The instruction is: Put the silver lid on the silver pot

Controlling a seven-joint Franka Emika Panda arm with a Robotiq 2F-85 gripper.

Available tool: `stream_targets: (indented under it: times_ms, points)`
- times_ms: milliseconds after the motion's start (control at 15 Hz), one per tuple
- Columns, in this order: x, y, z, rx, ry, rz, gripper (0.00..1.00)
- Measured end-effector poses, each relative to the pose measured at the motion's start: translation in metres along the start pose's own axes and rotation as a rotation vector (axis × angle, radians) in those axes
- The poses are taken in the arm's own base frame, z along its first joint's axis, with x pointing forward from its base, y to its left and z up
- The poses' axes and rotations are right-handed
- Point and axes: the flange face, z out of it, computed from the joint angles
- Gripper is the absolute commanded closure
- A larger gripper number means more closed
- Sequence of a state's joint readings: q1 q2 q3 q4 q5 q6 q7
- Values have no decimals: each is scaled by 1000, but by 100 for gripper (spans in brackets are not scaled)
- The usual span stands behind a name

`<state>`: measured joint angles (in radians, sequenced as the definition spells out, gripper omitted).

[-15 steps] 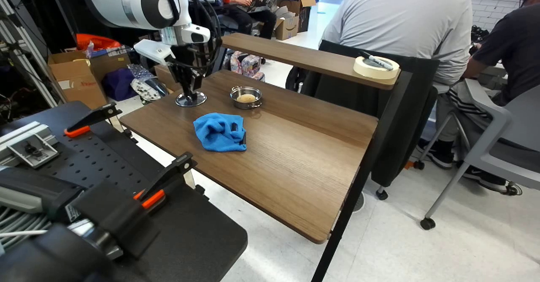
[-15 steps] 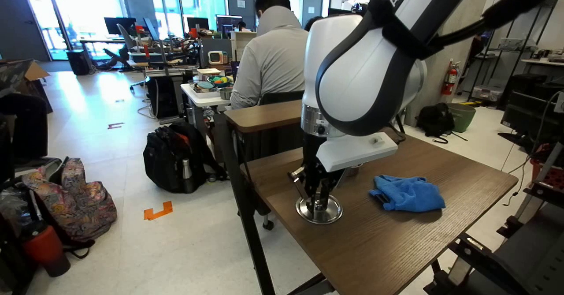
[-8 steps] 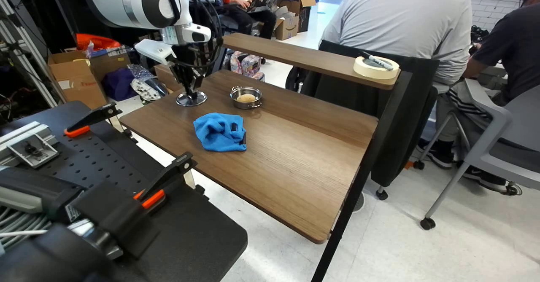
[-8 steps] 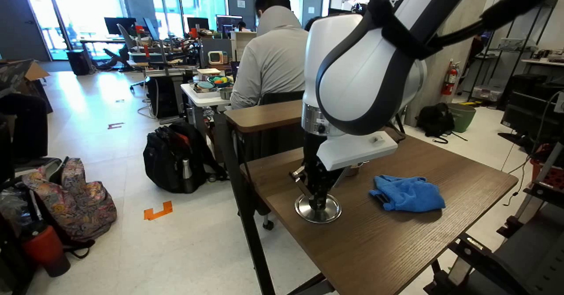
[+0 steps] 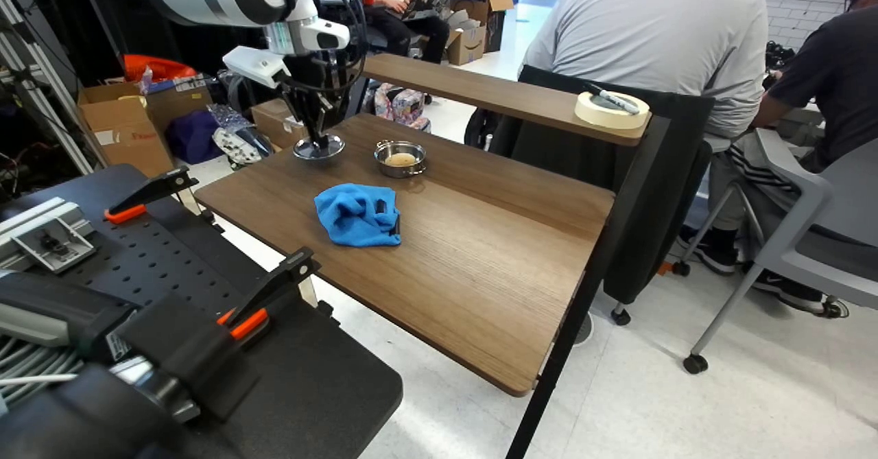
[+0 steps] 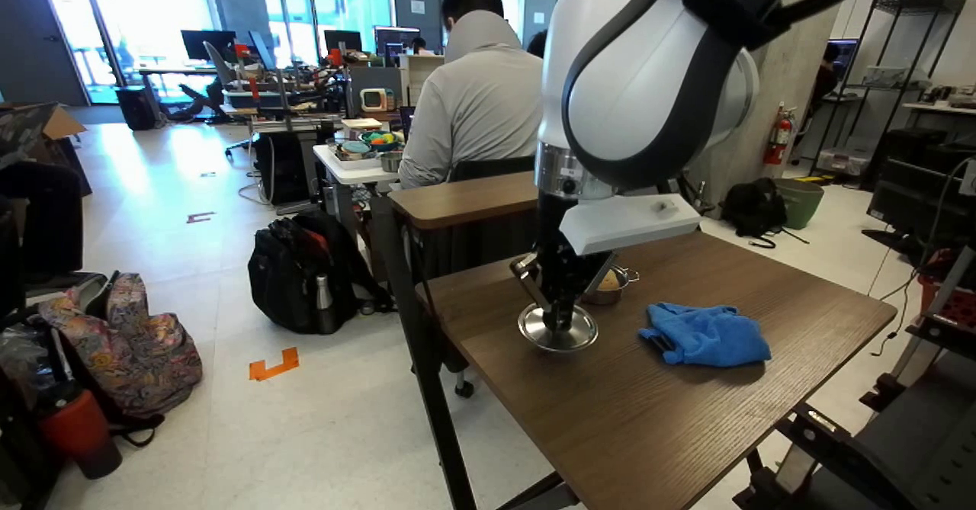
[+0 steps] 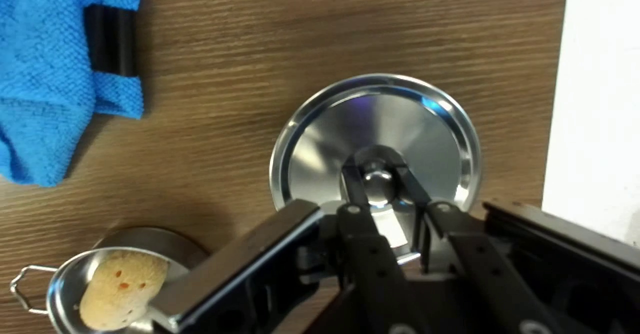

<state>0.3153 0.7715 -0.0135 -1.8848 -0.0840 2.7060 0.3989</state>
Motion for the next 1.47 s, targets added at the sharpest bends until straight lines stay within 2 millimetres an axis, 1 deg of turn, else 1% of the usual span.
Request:
stream_targets:
  times_ms: [200,400,600,800,1133,1467]
  points:
    - [12,19,-27,13,28,50,95]
    - [24,47,-42,25,32,105,95]
    - [32,77,-43,27,12,150,95]
    - [36,96,-43,23,-5,173,95]
    - [45,115,-46,24,-31,211,95]
    - [59,127,-46,29,-52,240,95]
